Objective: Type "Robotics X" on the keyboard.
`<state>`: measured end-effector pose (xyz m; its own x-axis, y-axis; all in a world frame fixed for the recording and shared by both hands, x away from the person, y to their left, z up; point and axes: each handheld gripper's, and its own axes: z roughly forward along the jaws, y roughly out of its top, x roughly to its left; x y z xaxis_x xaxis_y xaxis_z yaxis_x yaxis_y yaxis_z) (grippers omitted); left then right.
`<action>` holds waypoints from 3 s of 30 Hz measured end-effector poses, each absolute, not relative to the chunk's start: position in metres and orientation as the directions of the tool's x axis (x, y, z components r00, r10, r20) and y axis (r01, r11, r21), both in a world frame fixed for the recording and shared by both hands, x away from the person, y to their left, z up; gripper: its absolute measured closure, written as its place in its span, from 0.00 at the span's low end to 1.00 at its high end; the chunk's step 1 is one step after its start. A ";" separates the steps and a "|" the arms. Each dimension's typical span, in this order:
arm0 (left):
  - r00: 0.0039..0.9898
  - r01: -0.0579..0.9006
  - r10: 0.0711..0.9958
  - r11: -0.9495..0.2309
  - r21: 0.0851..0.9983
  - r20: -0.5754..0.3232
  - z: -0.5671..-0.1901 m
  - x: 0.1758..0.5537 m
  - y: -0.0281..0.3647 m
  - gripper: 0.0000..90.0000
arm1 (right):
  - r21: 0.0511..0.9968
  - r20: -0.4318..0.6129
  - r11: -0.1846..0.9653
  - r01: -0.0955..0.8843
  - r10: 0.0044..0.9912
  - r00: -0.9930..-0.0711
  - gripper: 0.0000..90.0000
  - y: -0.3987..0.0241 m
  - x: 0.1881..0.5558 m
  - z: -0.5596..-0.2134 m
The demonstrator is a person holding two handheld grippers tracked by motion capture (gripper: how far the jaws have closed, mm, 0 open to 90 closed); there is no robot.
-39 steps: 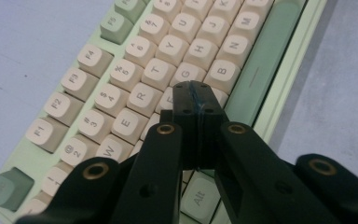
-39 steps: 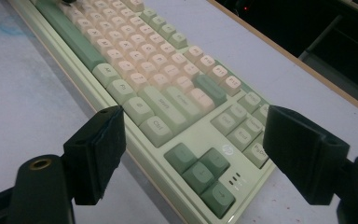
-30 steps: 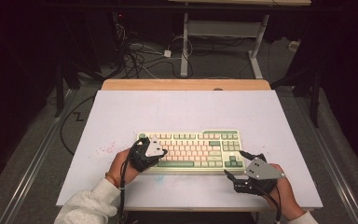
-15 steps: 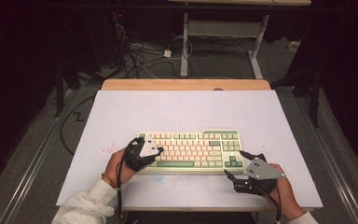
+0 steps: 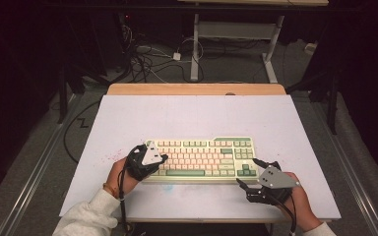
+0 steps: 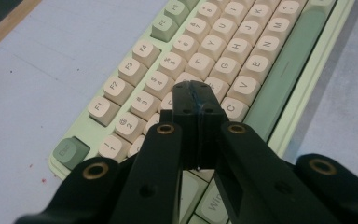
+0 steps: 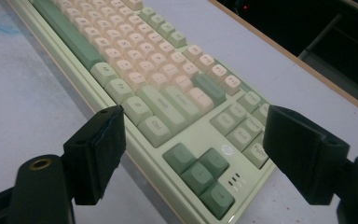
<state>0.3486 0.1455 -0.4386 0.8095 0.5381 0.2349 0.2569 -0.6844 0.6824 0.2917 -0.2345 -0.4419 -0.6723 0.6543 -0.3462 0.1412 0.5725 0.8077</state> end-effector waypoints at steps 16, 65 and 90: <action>0.814 0.276 0.538 -0.690 0.669 0.218 -0.445 0.355 0.144 0.97 | 0.806 -0.342 0.573 0.146 0.652 -0.677 0.24 -0.234 0.292 -0.443; 0.810 0.290 0.543 -0.697 0.656 0.220 -0.452 0.360 0.141 0.97 | 0.788 -0.364 0.599 0.138 0.635 -0.681 0.24 -0.231 0.291 -0.445; 0.799 0.285 0.561 -0.673 0.683 0.218 -0.448 0.358 0.144 0.97 | 0.789 -0.366 0.599 0.138 0.638 -0.677 0.24 -0.233 0.291 -0.444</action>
